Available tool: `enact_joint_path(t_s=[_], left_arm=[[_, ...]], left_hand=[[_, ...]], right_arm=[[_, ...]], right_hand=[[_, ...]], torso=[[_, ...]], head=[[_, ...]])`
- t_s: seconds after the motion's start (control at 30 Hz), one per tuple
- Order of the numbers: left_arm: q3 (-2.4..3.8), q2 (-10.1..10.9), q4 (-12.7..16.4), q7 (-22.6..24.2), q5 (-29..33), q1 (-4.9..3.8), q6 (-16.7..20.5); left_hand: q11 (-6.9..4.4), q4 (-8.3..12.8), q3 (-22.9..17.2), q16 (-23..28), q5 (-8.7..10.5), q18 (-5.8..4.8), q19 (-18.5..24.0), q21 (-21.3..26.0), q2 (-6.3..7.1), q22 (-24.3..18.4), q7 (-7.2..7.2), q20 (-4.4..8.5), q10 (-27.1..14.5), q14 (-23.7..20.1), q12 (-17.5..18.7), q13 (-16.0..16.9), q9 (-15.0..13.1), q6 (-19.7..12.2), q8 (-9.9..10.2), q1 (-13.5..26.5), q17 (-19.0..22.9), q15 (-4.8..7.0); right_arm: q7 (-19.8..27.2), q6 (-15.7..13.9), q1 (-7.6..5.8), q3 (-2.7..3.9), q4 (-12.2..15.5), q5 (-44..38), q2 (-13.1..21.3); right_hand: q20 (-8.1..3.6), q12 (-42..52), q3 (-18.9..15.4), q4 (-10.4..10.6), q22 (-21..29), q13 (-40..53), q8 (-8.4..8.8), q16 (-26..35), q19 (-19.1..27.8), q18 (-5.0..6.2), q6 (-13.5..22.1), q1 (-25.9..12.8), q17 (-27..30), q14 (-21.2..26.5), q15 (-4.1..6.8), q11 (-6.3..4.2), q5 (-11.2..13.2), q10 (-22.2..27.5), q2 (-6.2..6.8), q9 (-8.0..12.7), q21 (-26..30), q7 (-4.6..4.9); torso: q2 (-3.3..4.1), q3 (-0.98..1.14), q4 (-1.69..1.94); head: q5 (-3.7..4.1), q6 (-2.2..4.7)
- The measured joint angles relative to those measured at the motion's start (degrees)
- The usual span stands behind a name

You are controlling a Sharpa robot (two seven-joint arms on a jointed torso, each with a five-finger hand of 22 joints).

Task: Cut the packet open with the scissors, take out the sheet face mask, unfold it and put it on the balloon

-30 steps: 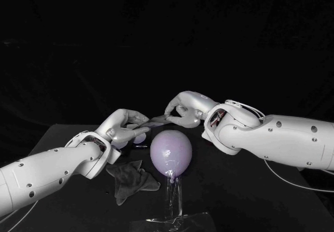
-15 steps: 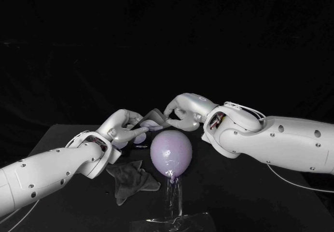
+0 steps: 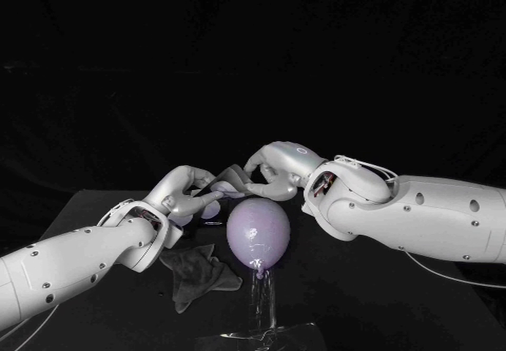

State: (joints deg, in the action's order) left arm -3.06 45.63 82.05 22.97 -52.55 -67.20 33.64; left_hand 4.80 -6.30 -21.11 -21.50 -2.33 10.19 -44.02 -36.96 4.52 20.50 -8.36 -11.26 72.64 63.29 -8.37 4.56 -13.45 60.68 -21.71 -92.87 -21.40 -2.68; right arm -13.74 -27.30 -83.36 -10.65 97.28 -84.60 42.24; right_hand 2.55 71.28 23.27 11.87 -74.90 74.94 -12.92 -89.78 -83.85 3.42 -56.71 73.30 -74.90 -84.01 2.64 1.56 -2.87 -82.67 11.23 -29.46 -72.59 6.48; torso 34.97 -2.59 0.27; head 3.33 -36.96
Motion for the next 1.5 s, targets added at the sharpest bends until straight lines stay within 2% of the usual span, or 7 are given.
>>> enact_joint_path(t_s=[0.13, 0.4, 0.6, 0.67, 0.83, 1.27, 1.5], left_arm=[[-0.01, 0.0, 0.1, 1.0, 0.4, 0.01, 0.7], [-0.01, 0.0, 0.1, 3.6, 1.9, 0.02, 2.2], [-0.01, -0.2, 0.1, 5.1, 2.9, 0.02, 3.0], [-0.01, -0.2, 0.1, 5.6, 3.3, 0.02, 3.2], [-0.01, -0.4, 0.1, 6.7, 4.1, 0.03, 3.6], [-0.01, -0.8, 0.0, 8.6, 6.8, 0.03, 4.0], [0.01, -0.8, 0.0, 9.0, 8.0, 0.02, 4.0]], left_hand=[[-0.19, 0.0, 0.0, 0.2, 0.02, 0.0, 0.1, 0.0, -0.22, 0.1, 0.0, 0.12, 0.2, 0.0, 0.2, 0.0, 0.0, 0.0, 0.0, 0.2, 0.0, 0.0], [-0.21, 0.1, 0.1, 0.2, -0.18, -0.02, 0.2, 0.0, -0.29, 0.1, 0.29, 0.2, 0.2, 0.0, 0.2, -0.1, -0.1, 0.1, -0.1, 0.3, 0.0, 0.0], [-0.31, -0.1, -0.1, 0.2, -0.18, -0.03, 0.2, -0.3, -0.29, 0.2, 0.38, 0.2, 0.3, 0.0, 0.3, -0.1, -0.1, 0.0, -0.2, 0.3, 0.1, -0.01], [-0.31, -0.1, -0.1, 0.3, -0.18, -0.03, 0.2, -0.3, -0.28, 0.2, 0.39, 0.2, 0.3, 0.0, 0.3, -0.1, -0.1, 0.0, -0.2, 0.3, 0.1, -0.01], [-0.3, -0.1, -0.1, 0.3, -0.18, -0.04, 0.2, -0.3, -0.28, 0.2, 0.39, 0.2, 0.3, 0.0, 0.4, -0.1, -0.1, 0.0, -0.2, 0.3, 0.1, -0.01], [-0.29, -0.1, -0.1, 0.3, -0.16, -0.07, 0.4, -0.3, -0.19, 0.3, 0.49, 0.0, 0.3, 0.0, 0.4, -0.2, -0.3, -0.1, -0.2, 0.4, 0.1, -0.02], [-0.28, -0.1, -0.1, 0.4, -0.1, -0.08, 0.4, -0.3, -0.11, 0.3, 0.49, 0.0, 0.3, 0.0, 0.4, -0.3, -0.3, -0.1, -0.2, 0.6, 0.0, -0.02]], right_arm=[[-1.0, 0.0, -0.01, 0.01, -0.4, -0.9, -0.6], [-3.8, 0.1, -0.01, 0.03, -0.6, -2.8, -1.6], [-5.8, 0.1, -0.01, 0.03, 0.2, -4.5, -1.8], [-6.4, 0.1, -0.01, 0.03, 0.6, -5.3, -1.8], [-7.7, 0.1, 0.05, 0.03, 1.7, -7.1, -1.8], [-9.3, -0.2, 0.52, 0.04, 3.2, -10.9, -2.2], [-9.9, -1.0, 0.67, 0.04, 3.2, -12.2, -2.1]], right_hand=[[0.57, -1.7, -1.4, 0.8, 0.0, 0.0, 0.75, 0.0, -0.1, 0.0, 1.1, -0.5, 0.0, 0.1, -0.51, 0.71, 0.0, 0.7, 1.29, 0.4, 1.1, 0.49], [1.19, -1.9, -5.2, 2.1, 0.0, 0.0, 1.03, 0.2, 0.0, 0.01, 1.1, -0.8, 0.0, 0.1, -0.91, 0.89, 0.0, 0.9, 2.3, 0.6, 1.6, 0.51], [1.9, -2.4, -12.1, 4.2, 0.0, 0.0, 1.64, 0.0, 0.6, 0.01, 1.8, -1.1, 0.0, -0.1, -1.12, 1.31, 0.0, 1.9, 2.72, 0.8, 2.7, 0.77], [1.9, -2.1, -16.5, 4.5, 0.0, 0.0, 1.64, 0.0, 0.6, 0.01, 1.8, -0.2, 0.0, 0.1, -1.32, 1.31, 0.0, 1.9, 1.78, 0.8, 2.7, 0.77], [2.1, -0.8, -20.8, 4.8, 0.0, 0.0, 1.64, 0.0, 0.4, 0.01, 1.8, 0.1, 0.0, 0.1, -1.32, 1.31, 0.0, 1.9, 0.61, 0.8, 2.6, 0.77], [2.11, 0.0, -22.0, 4.9, 0.0, 0.0, 1.64, 0.0, 0.4, 0.01, 1.7, 0.2, 0.0, 0.1, -1.32, 1.09, -0.1, 1.7, 0.28, 0.8, 2.1, 0.76], [2.3, 2.3, -20.8, 4.5, 0.0, 0.0, 0.08, 0.2, 0.2, 0.0, -1.0, 2.8, 0.0, 0.1, -1.31, 0.31, -1.0, 0.5, -3.0, 0.5, -0.1, -0.11]], torso=[[0.02, 0.0, 0.02], [0.02, 0.0, 0.03], [0.02, 0.01, 0.03], [0.02, 0.03, 0.02], [0.01, 0.07, 0.0], [-0.04, 0.07, 0.01], [-0.04, 0.01, 0.04]], head=[[0.16, 0.08], [0.49, 0.21], [0.64, 0.31], [0.69, 0.34], [0.81, 0.42], [1.07, 0.53], [1.19, 0.51]])
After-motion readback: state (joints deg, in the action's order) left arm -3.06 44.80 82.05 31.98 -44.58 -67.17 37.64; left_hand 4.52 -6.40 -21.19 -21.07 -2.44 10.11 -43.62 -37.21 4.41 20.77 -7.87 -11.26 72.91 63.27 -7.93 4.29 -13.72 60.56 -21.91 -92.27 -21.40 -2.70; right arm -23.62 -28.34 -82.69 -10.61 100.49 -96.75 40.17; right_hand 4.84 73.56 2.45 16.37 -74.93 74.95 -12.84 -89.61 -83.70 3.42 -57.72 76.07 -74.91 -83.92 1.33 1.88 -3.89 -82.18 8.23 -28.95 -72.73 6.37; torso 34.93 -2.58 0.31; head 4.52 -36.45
